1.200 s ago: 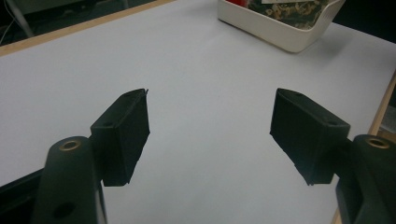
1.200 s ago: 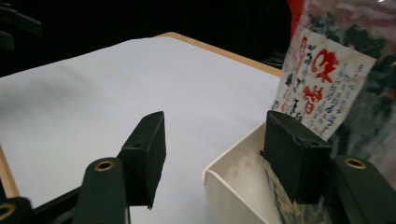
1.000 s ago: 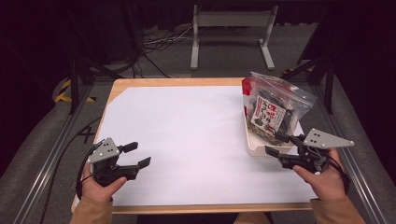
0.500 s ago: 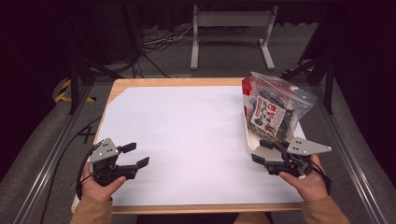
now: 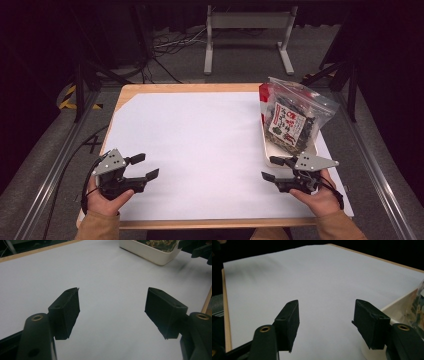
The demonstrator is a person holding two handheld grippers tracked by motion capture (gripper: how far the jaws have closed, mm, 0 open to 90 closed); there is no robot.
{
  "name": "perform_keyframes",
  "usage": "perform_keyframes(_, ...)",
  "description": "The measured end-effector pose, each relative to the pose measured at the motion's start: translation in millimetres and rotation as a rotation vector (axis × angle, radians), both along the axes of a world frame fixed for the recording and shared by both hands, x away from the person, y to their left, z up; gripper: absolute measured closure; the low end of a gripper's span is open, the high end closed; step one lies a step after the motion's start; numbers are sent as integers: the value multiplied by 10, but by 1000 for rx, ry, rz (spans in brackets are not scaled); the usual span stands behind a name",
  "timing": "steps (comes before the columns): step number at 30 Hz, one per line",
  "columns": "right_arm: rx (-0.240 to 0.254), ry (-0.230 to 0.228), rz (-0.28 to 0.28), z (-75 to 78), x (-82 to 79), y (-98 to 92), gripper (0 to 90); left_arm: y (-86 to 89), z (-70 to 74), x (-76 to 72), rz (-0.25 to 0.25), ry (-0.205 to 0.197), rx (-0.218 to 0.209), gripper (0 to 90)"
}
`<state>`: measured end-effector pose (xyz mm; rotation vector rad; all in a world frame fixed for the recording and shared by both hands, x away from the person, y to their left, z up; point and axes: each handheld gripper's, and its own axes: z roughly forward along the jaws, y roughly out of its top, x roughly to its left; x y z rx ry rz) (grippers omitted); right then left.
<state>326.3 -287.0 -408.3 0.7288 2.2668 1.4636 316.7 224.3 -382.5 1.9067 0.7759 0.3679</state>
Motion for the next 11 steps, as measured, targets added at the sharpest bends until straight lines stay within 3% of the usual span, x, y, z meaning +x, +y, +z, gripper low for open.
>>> perform_keyframes(3, -16, 10, -3, -55, 17, 14, 369, -2, -7, 0, -1, 3, -2, 282)
perform_keyframes(11, -3, 4, -12, -43, 16, 16, 362, -1, -34, 9, 4, 12, 0, 279)
